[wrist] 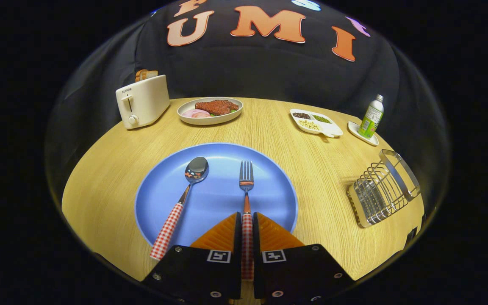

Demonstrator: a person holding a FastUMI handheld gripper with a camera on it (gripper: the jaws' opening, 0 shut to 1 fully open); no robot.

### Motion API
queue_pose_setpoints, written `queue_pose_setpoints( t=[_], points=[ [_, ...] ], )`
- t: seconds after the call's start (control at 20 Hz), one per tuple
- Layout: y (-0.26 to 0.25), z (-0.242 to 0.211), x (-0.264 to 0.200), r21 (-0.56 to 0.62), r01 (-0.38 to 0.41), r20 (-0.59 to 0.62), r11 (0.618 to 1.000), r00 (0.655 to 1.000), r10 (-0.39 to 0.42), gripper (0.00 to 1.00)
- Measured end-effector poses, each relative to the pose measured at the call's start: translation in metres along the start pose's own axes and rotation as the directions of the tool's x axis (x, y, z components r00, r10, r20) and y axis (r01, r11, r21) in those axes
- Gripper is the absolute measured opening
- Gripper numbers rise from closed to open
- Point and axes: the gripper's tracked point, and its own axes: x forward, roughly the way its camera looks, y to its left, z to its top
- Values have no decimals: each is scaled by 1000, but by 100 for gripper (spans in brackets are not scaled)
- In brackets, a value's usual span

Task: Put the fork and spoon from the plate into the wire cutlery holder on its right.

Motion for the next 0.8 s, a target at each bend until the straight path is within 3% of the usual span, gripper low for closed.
queue_pose_setpoints(
  t=[0.2,0.4,0.8],
  points=[
    [-1,14,-9,17,-19,7,1000,1000,19,6],
    [-12,38,-37,-5,-77,-6,997,997,77,6],
    [-98,70,-101,-68,-119,-116,991,987,111,6]
  ],
)
